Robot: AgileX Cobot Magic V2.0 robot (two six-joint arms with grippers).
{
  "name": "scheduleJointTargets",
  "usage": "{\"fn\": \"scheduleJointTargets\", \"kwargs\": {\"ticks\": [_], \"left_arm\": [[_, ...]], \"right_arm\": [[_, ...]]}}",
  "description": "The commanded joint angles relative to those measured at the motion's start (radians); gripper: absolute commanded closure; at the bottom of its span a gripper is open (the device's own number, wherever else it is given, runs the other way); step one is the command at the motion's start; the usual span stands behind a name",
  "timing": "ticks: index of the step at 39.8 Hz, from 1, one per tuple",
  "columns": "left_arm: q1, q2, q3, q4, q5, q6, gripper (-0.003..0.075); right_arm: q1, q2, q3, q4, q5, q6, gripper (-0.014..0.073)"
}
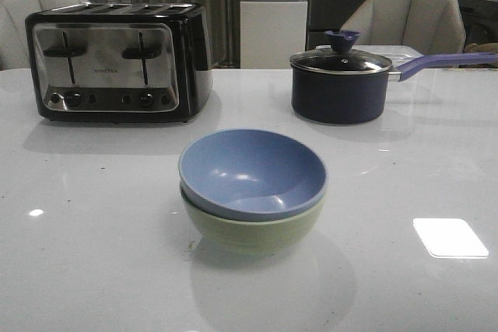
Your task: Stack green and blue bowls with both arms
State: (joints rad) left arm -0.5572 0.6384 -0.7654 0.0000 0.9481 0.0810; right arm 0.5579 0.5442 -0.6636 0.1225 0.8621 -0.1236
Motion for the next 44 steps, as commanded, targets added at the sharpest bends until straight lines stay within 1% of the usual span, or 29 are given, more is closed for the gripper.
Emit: {"fn": "scheduleJointTargets", "kwargs": {"ticks": [1, 4, 39, 41, 44], "left_arm": [[-0.007, 0.000, -0.027, -0.005, -0.069, -0.011, 0.0622], [-0.007, 0.000, -0.027, -0.005, -0.069, -0.011, 0.0622], [-0.007, -0.012, -0.021, -0.009, -0.078, -0.011, 0.0622], [0.007, -0.035, -0.017, -0.009, -0.082, -0.009, 0.0622], [0.057, -0.078, -0.017, -0.010, -0.095, -0.008, 0.0622]], "right_arm": [[0.000, -0.001, -0.026, -0.004, -0.052, 0.002, 0.0524], [0.000, -0.001, -0.026, -0.004, -0.049, 0.002, 0.0568], [0.000, -0.001, -0.026, -0.004, -0.042, 0.002, 0.0566], [0.000, -0.001, -0.026, -0.004, -0.041, 0.002, 0.0566], [0.000, -0.001, -0.026, -0.004, -0.039, 0.002, 0.0566]]}}
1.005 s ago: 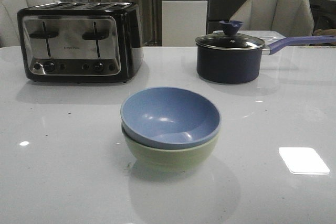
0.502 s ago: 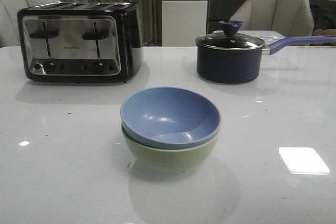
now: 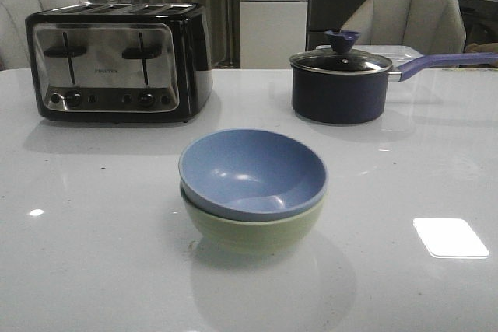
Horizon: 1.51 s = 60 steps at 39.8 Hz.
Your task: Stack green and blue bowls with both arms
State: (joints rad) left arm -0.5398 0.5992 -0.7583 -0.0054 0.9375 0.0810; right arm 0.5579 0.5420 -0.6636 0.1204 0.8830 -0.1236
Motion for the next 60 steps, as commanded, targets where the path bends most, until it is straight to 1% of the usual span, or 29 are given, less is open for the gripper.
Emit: {"fn": "scheduleJointTargets", "kwargs": {"ticks": [1, 3, 5, 9, 13, 15, 17, 21, 25, 29, 34, 35, 44, 60], "left_arm": [[0.056, -0.052, -0.023, 0.000, -0.092, -0.008, 0.0622], [0.105, -0.090, -0.008, 0.005, -0.121, -0.008, 0.0622], [0.152, -0.130, 0.020, 0.005, -0.179, -0.008, 0.0622], [0.249, -0.231, 0.122, 0.005, -0.367, -0.008, 0.0622], [0.343, -0.342, 0.284, -0.007, -0.601, -0.008, 0.0622], [0.387, -0.402, 0.361, -0.021, -0.692, -0.008, 0.0622], [0.420, -0.453, 0.443, -0.035, -0.765, -0.008, 0.0622], [0.473, -0.545, 0.572, -0.070, -0.846, -0.008, 0.0622], [0.513, -0.606, 0.658, -0.091, -0.890, -0.008, 0.0622], [0.536, -0.624, 0.722, -0.096, -0.937, -0.008, 0.0622], [0.530, -0.624, 0.771, -0.096, -1.040, -0.008, 0.0622], [0.527, -0.624, 0.769, -0.096, -1.023, -0.008, 0.0622], [0.496, -0.624, 0.769, -0.096, -1.029, -0.004, 0.0622], [0.496, -0.622, 0.769, -0.096, -1.029, -0.004, 0.0622]], "right_arm": [[0.000, 0.002, -0.026, -0.002, -0.059, 0.002, 0.0566], [0.000, 0.002, -0.026, -0.002, -0.059, 0.002, 0.0566], [0.000, 0.002, -0.026, -0.002, -0.059, 0.002, 0.0566], [0.000, 0.002, -0.026, -0.002, -0.059, 0.002, 0.0566], [0.000, 0.002, -0.026, -0.002, -0.059, 0.002, 0.0566], [0.000, 0.002, -0.026, -0.002, -0.059, 0.002, 0.0566], [0.000, 0.002, -0.026, -0.002, -0.059, 0.002, 0.0566], [0.000, 0.002, -0.026, -0.002, -0.059, 0.002, 0.0566], [0.000, 0.002, -0.026, -0.002, -0.059, 0.002, 0.0566], [0.000, 0.002, -0.026, -0.002, -0.059, 0.002, 0.0566], [0.000, 0.001, -0.026, -0.002, -0.056, 0.002, 0.0566], [0.000, 0.001, -0.026, -0.002, -0.056, 0.002, 0.0566], [0.000, 0.001, -0.026, -0.002, -0.056, 0.002, 0.0566], [0.000, 0.001, -0.026, -0.002, -0.056, 0.002, 0.0566]]}}
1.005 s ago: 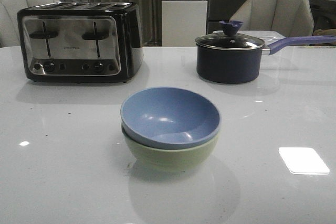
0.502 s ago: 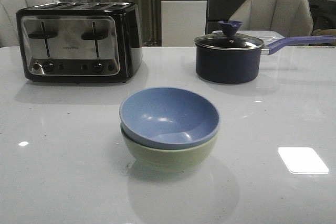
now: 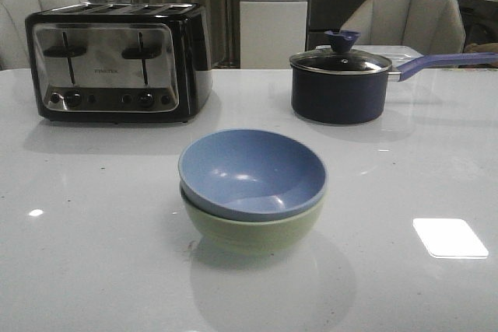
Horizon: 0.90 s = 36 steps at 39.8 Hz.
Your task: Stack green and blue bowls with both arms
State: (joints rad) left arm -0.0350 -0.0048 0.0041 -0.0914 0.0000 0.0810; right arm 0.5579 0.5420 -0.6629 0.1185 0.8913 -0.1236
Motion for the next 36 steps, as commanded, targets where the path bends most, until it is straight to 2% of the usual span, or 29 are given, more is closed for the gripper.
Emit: {"fn": "scheduleJointTargets", "kwargs": {"ticks": [1, 26, 30, 36], "left_arm": [[-0.009, -0.018, 0.006, -0.010, -0.092, -0.004, 0.0622], [-0.009, -0.018, 0.006, -0.010, -0.092, -0.004, 0.0622], [-0.009, -0.018, 0.006, -0.010, -0.092, -0.004, 0.0622], [-0.009, -0.018, 0.006, -0.010, -0.092, -0.004, 0.0622]], "right_arm": [[0.000, 0.001, -0.026, 0.000, -0.065, 0.002, 0.0566], [-0.004, -0.032, -0.012, -0.011, -0.072, 0.001, 0.0566], [-0.061, -0.083, 0.026, -0.014, -0.114, 0.001, 0.0566], [-0.225, -0.216, 0.153, -0.014, -0.318, 0.001, 0.0566]]}}
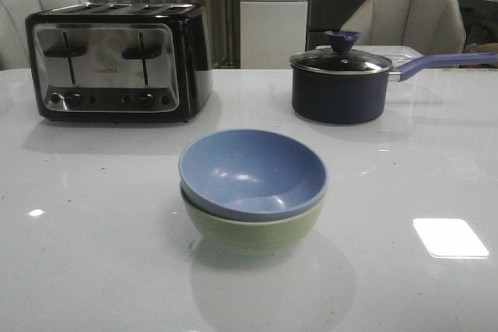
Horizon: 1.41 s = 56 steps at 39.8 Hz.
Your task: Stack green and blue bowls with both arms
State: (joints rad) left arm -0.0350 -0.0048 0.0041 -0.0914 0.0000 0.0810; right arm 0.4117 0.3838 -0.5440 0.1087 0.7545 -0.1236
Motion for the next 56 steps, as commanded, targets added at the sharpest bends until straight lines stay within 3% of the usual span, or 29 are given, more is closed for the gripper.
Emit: {"fn": "scheduleJointTargets", "kwargs": {"ticks": [1, 10, 20, 31, 56], "left_arm": [[-0.009, -0.018, 0.006, -0.010, -0.092, -0.004, 0.0622], [-0.009, -0.018, 0.006, -0.010, -0.092, -0.004, 0.0622], [-0.009, -0.018, 0.006, -0.010, -0.092, -0.004, 0.0622], [-0.009, -0.018, 0.006, -0.010, -0.092, -0.004, 0.0622], [-0.009, -0.018, 0.006, -0.010, -0.092, -0.004, 0.0622]], "right_arm": [[-0.109, -0.078, 0.064, -0.004, -0.224, 0.001, 0.0566], [-0.315, -0.268, 0.313, -0.004, -0.541, 0.001, 0.0566], [-0.400, -0.392, 0.472, -0.003, -0.656, 0.001, 0.0566], [-0.412, -0.413, 0.570, -0.003, -0.742, 0.001, 0.0566], [-0.412, -0.413, 0.567, 0.073, -0.821, 0.001, 0.0566]]}}
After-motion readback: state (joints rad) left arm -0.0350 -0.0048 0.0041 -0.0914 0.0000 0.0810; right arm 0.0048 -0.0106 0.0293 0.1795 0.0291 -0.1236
